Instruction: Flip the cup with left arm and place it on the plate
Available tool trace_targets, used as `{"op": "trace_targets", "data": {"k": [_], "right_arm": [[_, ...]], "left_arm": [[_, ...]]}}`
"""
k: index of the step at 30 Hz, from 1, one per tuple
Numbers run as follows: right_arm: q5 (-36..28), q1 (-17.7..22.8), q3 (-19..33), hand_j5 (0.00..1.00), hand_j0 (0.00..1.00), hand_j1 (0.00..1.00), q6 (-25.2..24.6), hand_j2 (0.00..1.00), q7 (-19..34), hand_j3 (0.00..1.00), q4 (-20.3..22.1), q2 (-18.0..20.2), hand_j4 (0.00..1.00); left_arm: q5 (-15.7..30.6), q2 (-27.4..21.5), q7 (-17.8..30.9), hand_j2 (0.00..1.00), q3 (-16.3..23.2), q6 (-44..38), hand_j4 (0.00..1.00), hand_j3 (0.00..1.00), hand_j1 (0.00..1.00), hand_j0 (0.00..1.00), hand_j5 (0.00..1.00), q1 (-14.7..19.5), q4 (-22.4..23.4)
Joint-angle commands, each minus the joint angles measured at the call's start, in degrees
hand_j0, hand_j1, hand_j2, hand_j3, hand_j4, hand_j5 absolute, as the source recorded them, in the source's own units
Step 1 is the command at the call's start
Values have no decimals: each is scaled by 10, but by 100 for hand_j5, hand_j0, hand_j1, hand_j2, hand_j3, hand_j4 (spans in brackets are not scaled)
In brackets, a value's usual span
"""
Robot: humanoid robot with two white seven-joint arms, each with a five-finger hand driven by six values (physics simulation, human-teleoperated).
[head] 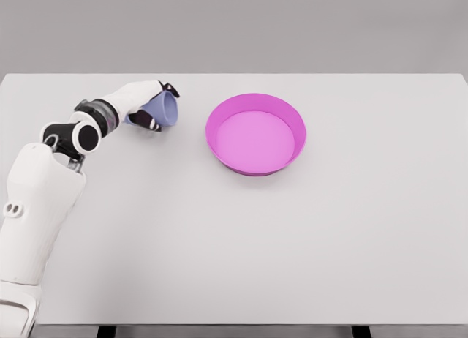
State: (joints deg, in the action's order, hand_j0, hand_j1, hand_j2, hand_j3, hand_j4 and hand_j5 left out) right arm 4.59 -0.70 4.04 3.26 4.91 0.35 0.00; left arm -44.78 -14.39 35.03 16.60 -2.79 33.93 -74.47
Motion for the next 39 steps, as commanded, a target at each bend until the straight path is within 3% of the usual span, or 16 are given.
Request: {"op": "trace_targets", "data": {"k": [1,8,9,12,15,18,20,27,29,34,39], "right_arm": [[0,0,0,100,100,100,0,100,0,100,0,0,100],[0,0,0,100,100,100,0,100,0,100,0,0,100],[0,0,0,100,100,100,0,100,0,100,0,0,100],[0,0,0,100,100,100,0,100,0,100,0,0,100],[0,0,0,100,100,100,0,100,0,100,0,0,100],[0,0,0,100,100,100,0,100,0,100,0,0,100],[1,0,0,100,100,100,0,100,0,100,0,0,100],[0,0,0,100,100,100,0,100,0,100,0,0,100],[0,0,0,100,100,100,0,100,0,100,0,0,100],[0,0,0,100,100,100,0,100,0,100,0,0,100],[0,0,0,100,100,100,0,100,0,100,0,0,100]], "left_arm": [[28,0,0,73,-5,16,73,73,73,73,73,0,-1],[120,-1,0,71,-10,94,71,71,71,71,71,10,-1],[149,-2,0,71,-17,115,71,71,71,71,71,11,-1],[174,-3,0,71,-53,152,71,71,71,71,71,11,-1],[187,-8,0,71,-53,161,71,71,71,71,71,11,-5],[253,-9,0,71,-52,213,71,71,71,71,71,8,-4],[264,-8,0,71,-52,226,71,71,71,71,71,5,-5],[343,-1,0,71,-26,278,71,71,71,71,71,-4,-4],[389,0,0,71,-23,294,71,71,71,71,71,-6,-5],[419,13,0,72,23,303,72,72,72,72,72,-7,0],[454,34,0,71,30,303,71,71,71,71,71,-25,3]]}}
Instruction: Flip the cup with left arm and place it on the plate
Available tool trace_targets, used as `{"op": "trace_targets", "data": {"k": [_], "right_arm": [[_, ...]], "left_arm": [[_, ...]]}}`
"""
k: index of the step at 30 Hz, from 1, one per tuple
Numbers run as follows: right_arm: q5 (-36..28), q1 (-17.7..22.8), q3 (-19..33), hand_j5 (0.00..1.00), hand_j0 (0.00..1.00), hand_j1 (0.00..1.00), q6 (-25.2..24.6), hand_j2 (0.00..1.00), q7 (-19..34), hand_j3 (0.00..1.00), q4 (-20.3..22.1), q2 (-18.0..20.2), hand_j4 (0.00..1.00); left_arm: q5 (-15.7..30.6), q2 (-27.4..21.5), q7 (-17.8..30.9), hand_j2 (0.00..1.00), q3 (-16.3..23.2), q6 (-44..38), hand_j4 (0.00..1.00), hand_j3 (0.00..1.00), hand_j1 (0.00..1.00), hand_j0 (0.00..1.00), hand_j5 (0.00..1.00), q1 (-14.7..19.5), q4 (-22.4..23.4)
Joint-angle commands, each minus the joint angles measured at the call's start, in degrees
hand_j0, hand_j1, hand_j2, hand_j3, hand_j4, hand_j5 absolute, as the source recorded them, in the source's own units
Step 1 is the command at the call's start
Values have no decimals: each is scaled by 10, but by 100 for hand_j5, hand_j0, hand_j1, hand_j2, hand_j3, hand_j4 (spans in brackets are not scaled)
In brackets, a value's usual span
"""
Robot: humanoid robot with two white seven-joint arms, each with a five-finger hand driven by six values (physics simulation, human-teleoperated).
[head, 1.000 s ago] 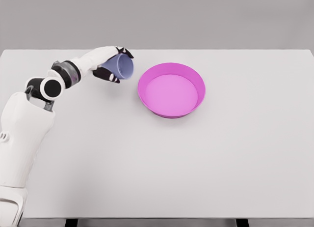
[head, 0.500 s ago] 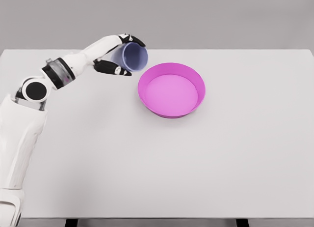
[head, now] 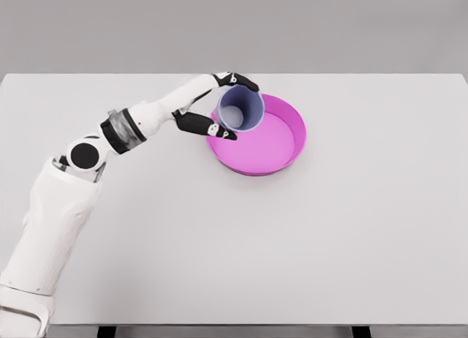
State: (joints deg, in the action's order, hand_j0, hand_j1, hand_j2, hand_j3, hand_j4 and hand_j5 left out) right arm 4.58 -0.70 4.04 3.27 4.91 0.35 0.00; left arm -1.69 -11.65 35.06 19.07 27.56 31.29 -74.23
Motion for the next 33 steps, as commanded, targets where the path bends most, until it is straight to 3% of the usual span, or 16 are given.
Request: {"op": "trace_targets", "data": {"k": [1,9,14,27,29,33], "right_arm": [[0,0,0,100,100,100,0,100,0,100,0,0,100],[0,0,0,100,100,100,0,100,0,100,0,0,100],[0,0,0,100,100,100,0,100,0,100,0,0,100],[0,0,0,100,100,100,1,100,0,100,0,0,100],[0,0,0,100,100,100,1,100,0,100,0,0,100],[0,0,0,100,100,100,0,100,0,100,0,0,100]], "left_arm": [[29,12,-1,71,5,0,71,71,71,71,71,-2,1],[20,36,-1,71,13,-2,71,71,71,71,71,-6,70],[-21,59,-1,71,12,3,71,71,71,71,71,22,141],[-27,80,-1,72,32,7,72,72,72,72,72,38,165],[-25,82,-1,72,35,8,72,72,72,72,72,46,194],[-25,82,-1,73,35,10,73,73,73,73,73,47,197]]}}
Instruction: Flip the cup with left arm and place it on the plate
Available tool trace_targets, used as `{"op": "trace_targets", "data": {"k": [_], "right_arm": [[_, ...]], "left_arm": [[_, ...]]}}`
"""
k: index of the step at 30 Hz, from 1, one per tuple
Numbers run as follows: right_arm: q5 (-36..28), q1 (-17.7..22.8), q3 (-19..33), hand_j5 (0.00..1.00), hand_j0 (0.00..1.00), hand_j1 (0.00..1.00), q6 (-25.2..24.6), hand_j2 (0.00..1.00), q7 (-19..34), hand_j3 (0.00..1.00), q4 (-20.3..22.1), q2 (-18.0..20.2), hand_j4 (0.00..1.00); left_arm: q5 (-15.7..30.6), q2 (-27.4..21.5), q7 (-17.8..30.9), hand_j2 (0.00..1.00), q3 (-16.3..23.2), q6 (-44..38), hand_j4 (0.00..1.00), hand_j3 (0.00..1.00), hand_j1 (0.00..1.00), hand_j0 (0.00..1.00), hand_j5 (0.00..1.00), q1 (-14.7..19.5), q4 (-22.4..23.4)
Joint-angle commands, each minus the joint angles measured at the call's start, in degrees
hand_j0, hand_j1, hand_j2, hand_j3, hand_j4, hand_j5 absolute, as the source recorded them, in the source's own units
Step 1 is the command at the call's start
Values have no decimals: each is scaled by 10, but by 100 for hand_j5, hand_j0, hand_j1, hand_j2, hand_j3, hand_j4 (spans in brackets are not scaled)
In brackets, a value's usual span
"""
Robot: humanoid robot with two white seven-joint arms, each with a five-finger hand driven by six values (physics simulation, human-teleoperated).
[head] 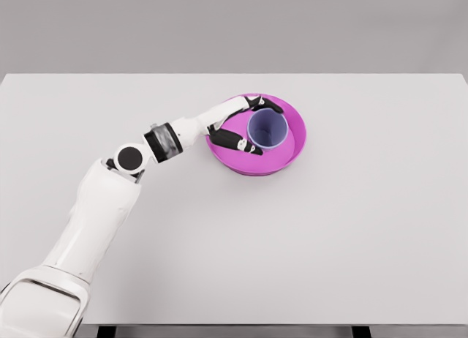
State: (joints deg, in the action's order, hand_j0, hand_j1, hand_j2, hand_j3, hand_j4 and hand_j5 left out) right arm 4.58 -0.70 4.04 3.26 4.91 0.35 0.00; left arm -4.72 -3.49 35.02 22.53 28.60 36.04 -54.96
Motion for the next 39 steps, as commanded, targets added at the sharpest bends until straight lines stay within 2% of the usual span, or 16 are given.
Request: {"op": "trace_targets", "data": {"k": [1,3,5,7,9,39], "right_arm": [[0,0,0,100,100,100,0,100,0,100,0,0,100],[0,0,0,100,100,100,0,100,0,100,0,0,100],[0,0,0,100,100,100,0,100,0,100,0,0,100],[0,0,0,100,100,100,0,100,0,100,0,0,100],[0,0,0,100,100,100,0,100,0,100,0,0,100],[0,0,0,100,100,100,0,100,0,100,0,0,100]], "left_arm": [[5,1,0,73,1,1,73,73,73,73,73,0,5],[5,0,0,76,1,0,76,76,76,76,76,0,5],[3,0,0,89,1,1,89,89,89,89,89,-1,4],[3,0,0,97,1,1,97,97,97,97,97,-1,4],[3,-1,0,100,1,1,100,100,100,100,100,-3,3],[3,-9,0,100,-5,16,100,100,100,100,100,5,-15]]}}
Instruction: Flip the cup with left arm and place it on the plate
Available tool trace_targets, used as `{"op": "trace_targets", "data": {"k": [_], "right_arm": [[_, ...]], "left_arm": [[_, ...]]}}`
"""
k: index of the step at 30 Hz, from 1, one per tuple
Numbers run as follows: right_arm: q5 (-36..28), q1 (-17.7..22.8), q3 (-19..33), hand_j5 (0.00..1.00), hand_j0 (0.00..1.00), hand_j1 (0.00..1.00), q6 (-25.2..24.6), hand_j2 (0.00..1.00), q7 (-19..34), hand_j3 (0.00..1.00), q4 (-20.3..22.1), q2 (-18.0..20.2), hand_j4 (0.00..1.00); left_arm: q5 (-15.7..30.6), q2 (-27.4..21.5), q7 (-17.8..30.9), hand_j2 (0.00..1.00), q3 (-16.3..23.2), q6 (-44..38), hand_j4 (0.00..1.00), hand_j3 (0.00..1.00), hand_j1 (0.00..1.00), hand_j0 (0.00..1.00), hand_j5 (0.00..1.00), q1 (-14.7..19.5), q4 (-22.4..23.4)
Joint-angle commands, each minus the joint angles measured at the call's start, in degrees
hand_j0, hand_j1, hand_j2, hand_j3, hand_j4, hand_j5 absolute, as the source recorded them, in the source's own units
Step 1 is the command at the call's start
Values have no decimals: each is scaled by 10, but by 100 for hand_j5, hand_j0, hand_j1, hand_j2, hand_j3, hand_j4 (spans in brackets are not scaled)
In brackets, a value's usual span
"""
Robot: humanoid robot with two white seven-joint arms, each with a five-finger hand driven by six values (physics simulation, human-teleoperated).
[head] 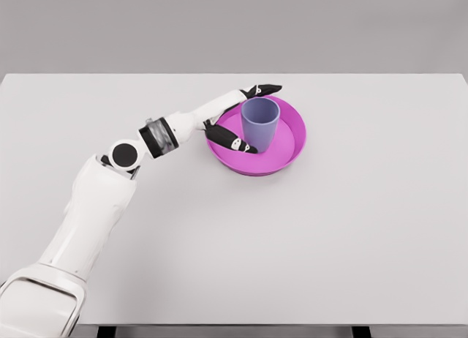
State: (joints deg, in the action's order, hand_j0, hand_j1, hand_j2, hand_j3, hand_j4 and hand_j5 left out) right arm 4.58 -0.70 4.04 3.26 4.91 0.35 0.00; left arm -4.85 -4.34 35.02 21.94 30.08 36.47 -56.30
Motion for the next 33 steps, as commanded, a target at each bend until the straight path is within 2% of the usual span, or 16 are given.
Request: {"op": "trace_targets", "data": {"k": [1,5,9,15,21,25,29,30,31,33], "right_arm": [[0,0,0,100,100,100,0,100,0,100,0,0,100],[0,0,0,100,100,100,0,100,0,100,0,0,100],[0,0,0,100,100,100,0,100,0,100,0,0,100],[0,0,0,100,100,100,0,100,0,100,0,0,100],[0,0,0,100,100,100,0,100,0,100,0,0,100],[0,0,0,100,100,100,0,100,0,100,0,0,100],[0,0,0,100,100,100,0,100,0,100,0,0,100],[0,0,0,100,100,100,1,100,0,100,0,0,100],[0,0,0,100,100,100,0,100,0,100,0,0,100],[0,0,0,100,100,100,0,100,0,100,0,0,100]], "left_arm": [[5,-1,0,100,1,1,100,100,100,100,100,0,-1],[5,-1,0,100,-1,1,100,100,100,100,100,2,-3],[5,-16,0,100,-5,0,100,100,100,100,100,-1,-37],[6,-37,0,100,-6,1,100,100,100,100,100,-4,-39],[8,-82,0,100,-22,7,100,100,100,100,100,-6,-50],[10,-137,0,100,-44,30,100,100,100,100,100,-6,-51],[11,-214,0,100,-102,49,100,100,100,100,100,-44,-52],[11,-228,0,100,-121,49,100,100,100,100,100,-57,-51],[11,-248,0,100,-160,49,100,100,100,100,100,-89,-51],[15,-282,0,100,-186,49,100,100,100,100,100,-112,-51]]}}
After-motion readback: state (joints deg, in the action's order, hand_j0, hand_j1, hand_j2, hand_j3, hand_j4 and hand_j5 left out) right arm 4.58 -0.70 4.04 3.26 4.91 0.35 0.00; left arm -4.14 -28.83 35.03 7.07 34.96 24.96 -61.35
